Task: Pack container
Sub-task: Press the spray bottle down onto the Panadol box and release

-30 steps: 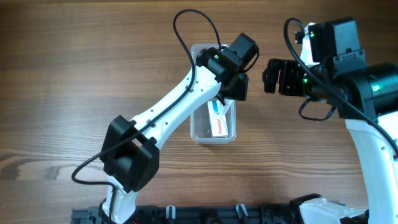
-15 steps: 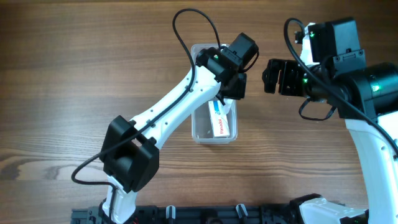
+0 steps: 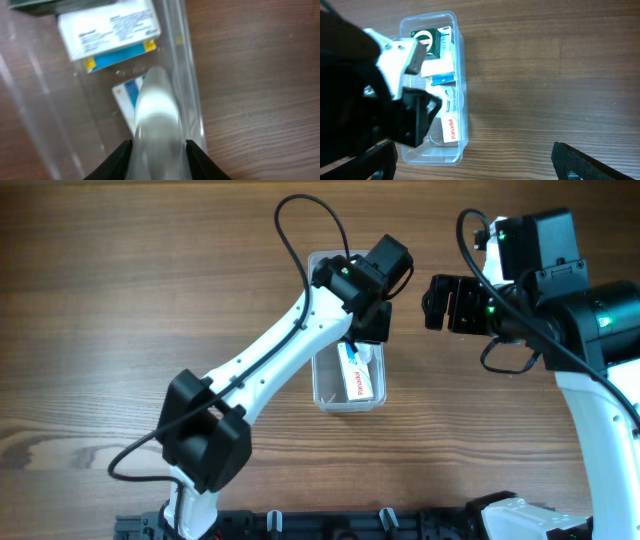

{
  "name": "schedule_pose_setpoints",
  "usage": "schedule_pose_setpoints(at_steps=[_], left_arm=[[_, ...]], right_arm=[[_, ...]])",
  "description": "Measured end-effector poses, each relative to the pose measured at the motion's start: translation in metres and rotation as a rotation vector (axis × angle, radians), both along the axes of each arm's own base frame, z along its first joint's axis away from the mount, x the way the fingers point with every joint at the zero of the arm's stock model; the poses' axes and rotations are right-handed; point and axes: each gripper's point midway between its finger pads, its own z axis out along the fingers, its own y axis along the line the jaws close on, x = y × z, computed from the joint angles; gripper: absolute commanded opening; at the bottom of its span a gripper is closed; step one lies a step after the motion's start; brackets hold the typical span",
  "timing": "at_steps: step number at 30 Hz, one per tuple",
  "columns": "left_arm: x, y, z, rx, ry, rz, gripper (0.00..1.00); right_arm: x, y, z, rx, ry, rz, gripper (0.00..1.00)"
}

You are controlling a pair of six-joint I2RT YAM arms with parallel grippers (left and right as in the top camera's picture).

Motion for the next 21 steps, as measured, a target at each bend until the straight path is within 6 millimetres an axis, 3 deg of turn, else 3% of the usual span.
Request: schedule_pose_setpoints(at_steps=[4,9,11,21], left_arm=[[-0.013,0.017,0.022,0.027,-0.003,0.006,0.37],[-0.011,0.018,0.023,0.03,-0.013,0.007,0.49],[-0.005,0.013,0.025,0.008,-0.038,0.009,0.57],[0.012,-0.019,0.038,-0.125,-0.12,-0.012,0.57]], right_arm=[[0.0,0.0,0.0,0.0,0.0,0.0,1.0],[0.0,0.0,0.0,0.0,0.0,0.0,1.0],[0.0,0.0,0.0,0.0,0.0,0.0,1.0],[0.0,0.0,0.0,0.0,0.0,0.0,1.0]])
